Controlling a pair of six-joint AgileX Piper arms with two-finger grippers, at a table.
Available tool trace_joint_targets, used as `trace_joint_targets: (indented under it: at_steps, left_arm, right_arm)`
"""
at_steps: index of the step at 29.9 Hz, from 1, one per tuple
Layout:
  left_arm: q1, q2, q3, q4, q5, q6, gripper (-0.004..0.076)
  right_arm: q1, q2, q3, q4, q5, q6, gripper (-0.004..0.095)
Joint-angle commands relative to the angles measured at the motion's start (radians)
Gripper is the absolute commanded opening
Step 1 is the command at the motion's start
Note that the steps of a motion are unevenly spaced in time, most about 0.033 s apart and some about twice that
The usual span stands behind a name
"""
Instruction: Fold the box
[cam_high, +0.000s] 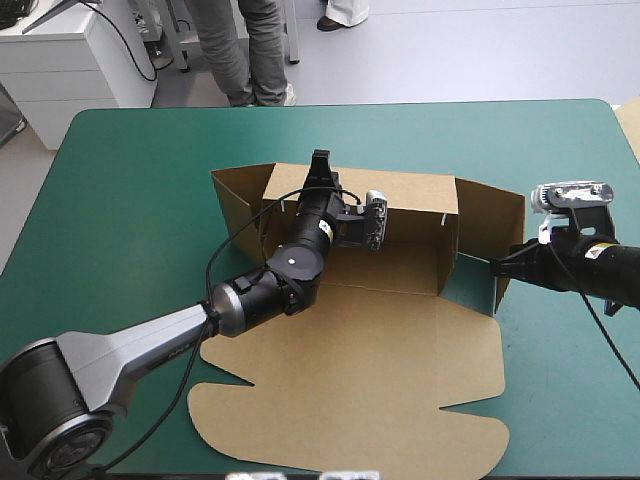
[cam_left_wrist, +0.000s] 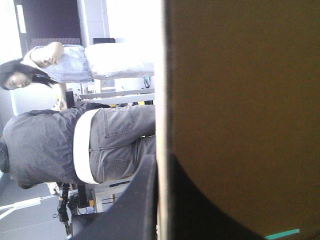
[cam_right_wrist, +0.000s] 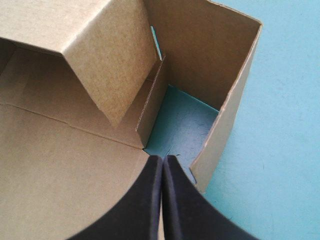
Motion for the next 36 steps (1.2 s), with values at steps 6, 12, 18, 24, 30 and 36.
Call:
trace_joint_targets:
  at_steps: [6, 12, 18, 24, 30, 36]
  left_arm:
    - [-0.008, -0.049, 0.028, 0.189, -0.021, -0.158, -0.0008]
    - [-0.008, -0.032, 0.049, 0.221, -0.027, -0.158, -0.0008]
    - [-0.008, -0.028, 0.049, 0.231, -0.027, -0.158, -0.0008]
    - [-0.008, -0.028, 0.049, 0.267, -0.027, -0.169, -0.0008]
    - [-0.008, -0.028, 0.049, 0.267, -0.026, -0.198, -0.0008]
    - [-0.008, -0.028, 0.049, 0.267, -0.026, -0.198, -0.0008]
  right_arm:
    - [-0.005, -0.014, -0.035, 0.042, -0.082, -0.001, -0.002]
    - [-0.005, 0.047, -0.078, 0.045, -0.089, -0.001, -0.0019]
    - [-0.005, 0.146, -0.216, 0.032, -0.089, 0.01, -0.0019]
    - [-0.005, 0.273, -0.387, -0.029, -0.051, 0.058, -0.0019]
    - [-0.005, 0.408, -0.511, -0.043, -0.027, 0.065, -0.0019]
    - [-0.005, 0.52, -0.573, -0.068, 0.004, 0.072, -0.0019]
